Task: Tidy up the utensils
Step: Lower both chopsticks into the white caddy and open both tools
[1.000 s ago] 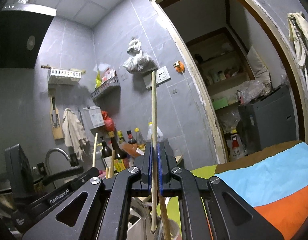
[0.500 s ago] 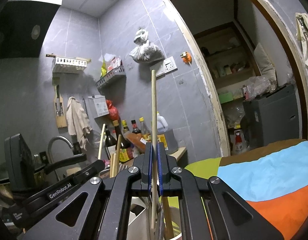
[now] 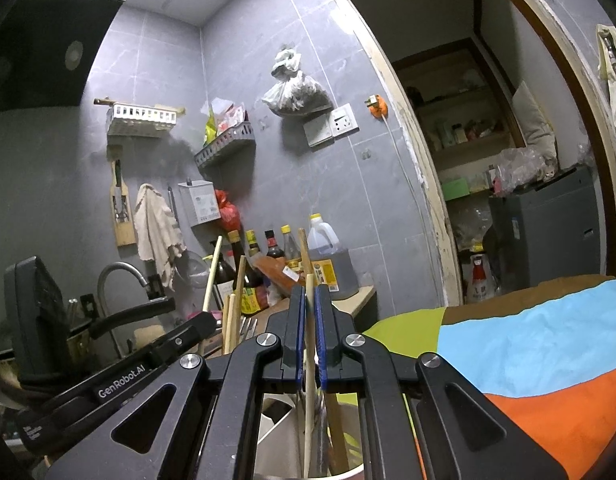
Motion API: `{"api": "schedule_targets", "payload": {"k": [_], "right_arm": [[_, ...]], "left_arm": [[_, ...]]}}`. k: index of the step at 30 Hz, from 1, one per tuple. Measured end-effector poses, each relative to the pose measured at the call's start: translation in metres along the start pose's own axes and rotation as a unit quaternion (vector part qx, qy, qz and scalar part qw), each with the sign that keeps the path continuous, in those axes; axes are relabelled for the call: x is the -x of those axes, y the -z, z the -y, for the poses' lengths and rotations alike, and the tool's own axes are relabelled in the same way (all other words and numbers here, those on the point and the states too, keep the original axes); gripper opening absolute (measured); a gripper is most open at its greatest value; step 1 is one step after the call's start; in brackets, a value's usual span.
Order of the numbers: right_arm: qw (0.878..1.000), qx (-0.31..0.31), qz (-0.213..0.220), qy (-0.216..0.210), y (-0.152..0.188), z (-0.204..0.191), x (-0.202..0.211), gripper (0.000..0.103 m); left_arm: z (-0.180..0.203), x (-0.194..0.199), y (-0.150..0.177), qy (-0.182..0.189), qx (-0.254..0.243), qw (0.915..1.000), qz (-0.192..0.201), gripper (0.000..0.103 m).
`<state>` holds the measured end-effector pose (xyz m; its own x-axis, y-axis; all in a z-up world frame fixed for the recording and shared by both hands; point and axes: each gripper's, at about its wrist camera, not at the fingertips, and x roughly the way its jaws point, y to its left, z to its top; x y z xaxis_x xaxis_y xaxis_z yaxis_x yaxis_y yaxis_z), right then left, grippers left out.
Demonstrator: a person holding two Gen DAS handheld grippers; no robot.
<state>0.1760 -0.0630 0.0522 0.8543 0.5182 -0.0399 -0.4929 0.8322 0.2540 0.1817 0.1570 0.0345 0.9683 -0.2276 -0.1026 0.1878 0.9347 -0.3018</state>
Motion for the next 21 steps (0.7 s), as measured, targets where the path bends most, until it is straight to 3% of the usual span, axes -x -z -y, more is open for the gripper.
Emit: {"api": "schedule_targets", "payload": {"k": [21], "right_arm": [[1.000,-0.001,-0.006,0.000,0.0024,0.0014,-0.0029,0.006]], "left_arm": [[-0.0008,0.0010,-0.0016,0.002,-0.002,1.0000,0.002,0.004]]}}
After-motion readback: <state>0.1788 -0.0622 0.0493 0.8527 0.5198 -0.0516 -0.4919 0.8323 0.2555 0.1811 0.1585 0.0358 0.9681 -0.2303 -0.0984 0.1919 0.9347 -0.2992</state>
